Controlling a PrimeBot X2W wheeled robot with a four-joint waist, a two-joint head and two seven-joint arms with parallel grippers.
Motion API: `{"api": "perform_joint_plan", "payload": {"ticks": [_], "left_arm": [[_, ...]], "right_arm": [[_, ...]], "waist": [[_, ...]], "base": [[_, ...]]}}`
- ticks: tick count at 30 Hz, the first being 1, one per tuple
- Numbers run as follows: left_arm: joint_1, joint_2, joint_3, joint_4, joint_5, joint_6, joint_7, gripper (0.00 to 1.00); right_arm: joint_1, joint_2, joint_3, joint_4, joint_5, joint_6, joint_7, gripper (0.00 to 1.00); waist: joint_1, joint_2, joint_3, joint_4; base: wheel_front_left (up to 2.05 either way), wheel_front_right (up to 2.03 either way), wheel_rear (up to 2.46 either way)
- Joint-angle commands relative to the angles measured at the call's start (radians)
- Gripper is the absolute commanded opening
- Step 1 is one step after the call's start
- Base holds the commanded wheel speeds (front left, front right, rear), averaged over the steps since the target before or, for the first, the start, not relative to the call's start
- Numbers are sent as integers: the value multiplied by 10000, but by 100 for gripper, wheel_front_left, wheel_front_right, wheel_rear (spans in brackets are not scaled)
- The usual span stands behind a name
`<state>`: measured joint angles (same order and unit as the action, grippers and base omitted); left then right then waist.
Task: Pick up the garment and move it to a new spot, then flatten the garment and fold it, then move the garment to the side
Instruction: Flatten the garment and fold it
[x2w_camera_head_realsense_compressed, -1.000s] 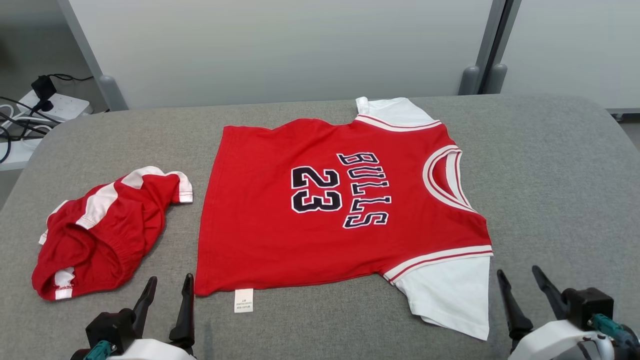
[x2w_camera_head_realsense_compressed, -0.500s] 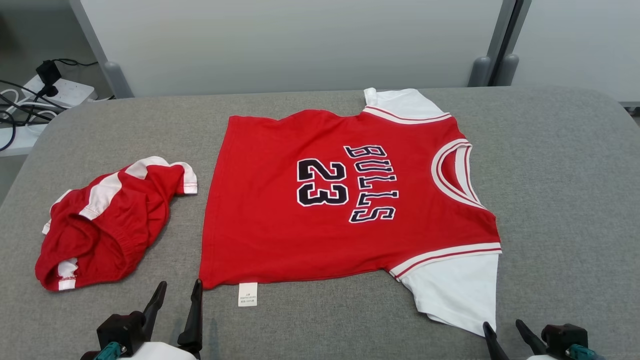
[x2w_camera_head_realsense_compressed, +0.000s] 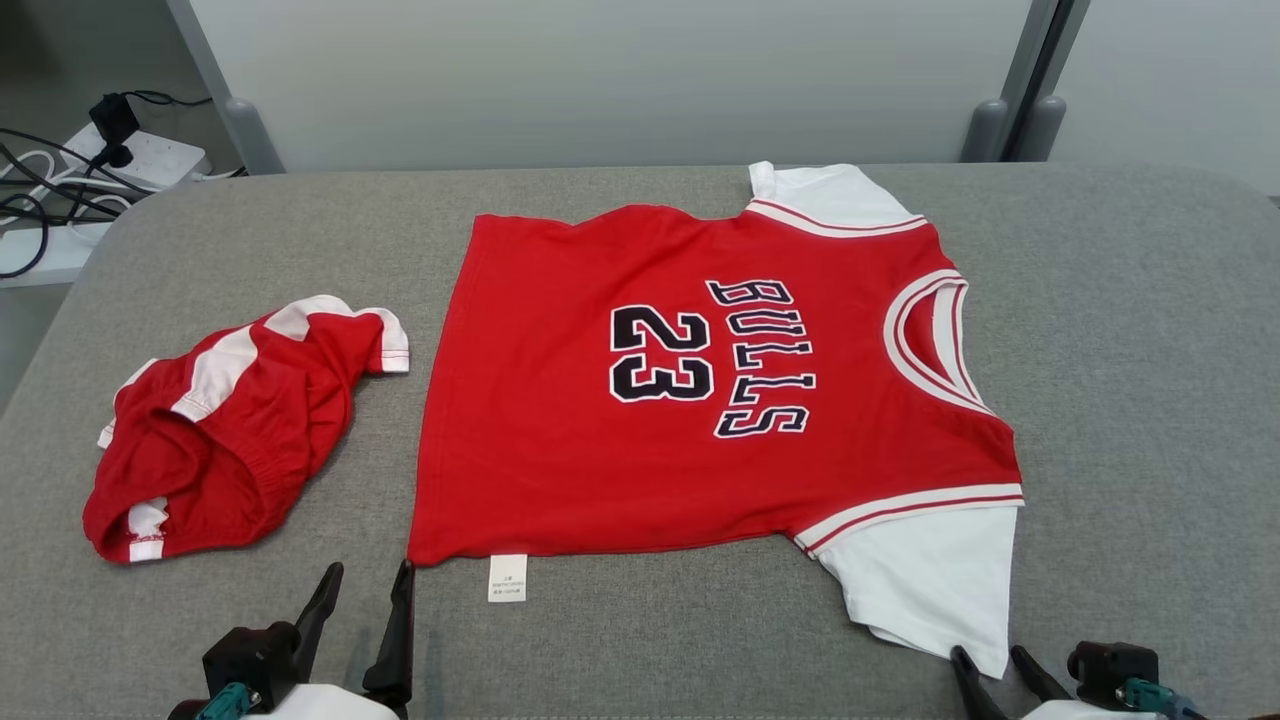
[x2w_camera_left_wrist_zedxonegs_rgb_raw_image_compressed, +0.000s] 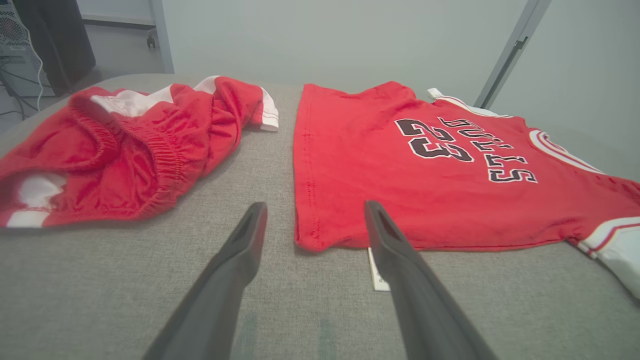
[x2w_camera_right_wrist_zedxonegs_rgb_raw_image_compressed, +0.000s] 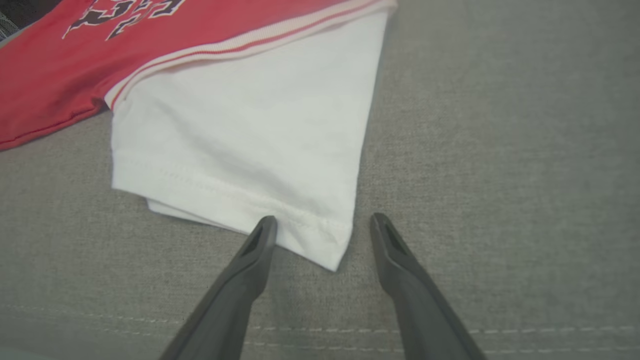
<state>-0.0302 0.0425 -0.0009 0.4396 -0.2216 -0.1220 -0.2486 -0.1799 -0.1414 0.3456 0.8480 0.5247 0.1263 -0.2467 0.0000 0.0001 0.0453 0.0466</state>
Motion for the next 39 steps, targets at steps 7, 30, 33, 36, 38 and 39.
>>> {"api": "perform_joint_plan", "payload": {"ticks": [7, 30, 33, 36, 38, 39], "left_arm": [[-547, 78, 279, -229, -9, 8, -132, 100], [-1453, 78, -20, 1295, -1423, 29, -132, 100], [-1593, 78, 168, 1483, -1548, 25, -132, 100], [-1675, 78, 378, 1708, -1637, 47, -132, 100], [-1751, 78, 517, 1878, -1690, 41, -132, 100], [-1833, 78, 589, 2103, -1797, 33, -132, 100]], "right_arm": [[-459, -195, 625, 82, 425, 44, -72, 0], [-427, -1390, 1609, -674, 1159, 44, -105, 0], [-524, -1437, 1662, -705, 1093, 44, -109, 0], [-603, -1467, 1677, -755, 1025, 44, -115, 0], [-660, -1469, 1692, -806, 982, 44, -119, 0], [-706, -1480, 1684, -860, 948, 44, -123, 0]], "waist": [[0, -1, 144, 31], [0, -1, 855, -766], [0, -1, 947, -886], [0, -1, 1029, -976], [0, -1, 1095, -1042], [0, -1, 1145, -1085]], "base": [[0, 0, 0], [0, 0, 0], [0, 0, 0], [0, 0, 0], [0, 0, 0], [0, 0, 0]]}}
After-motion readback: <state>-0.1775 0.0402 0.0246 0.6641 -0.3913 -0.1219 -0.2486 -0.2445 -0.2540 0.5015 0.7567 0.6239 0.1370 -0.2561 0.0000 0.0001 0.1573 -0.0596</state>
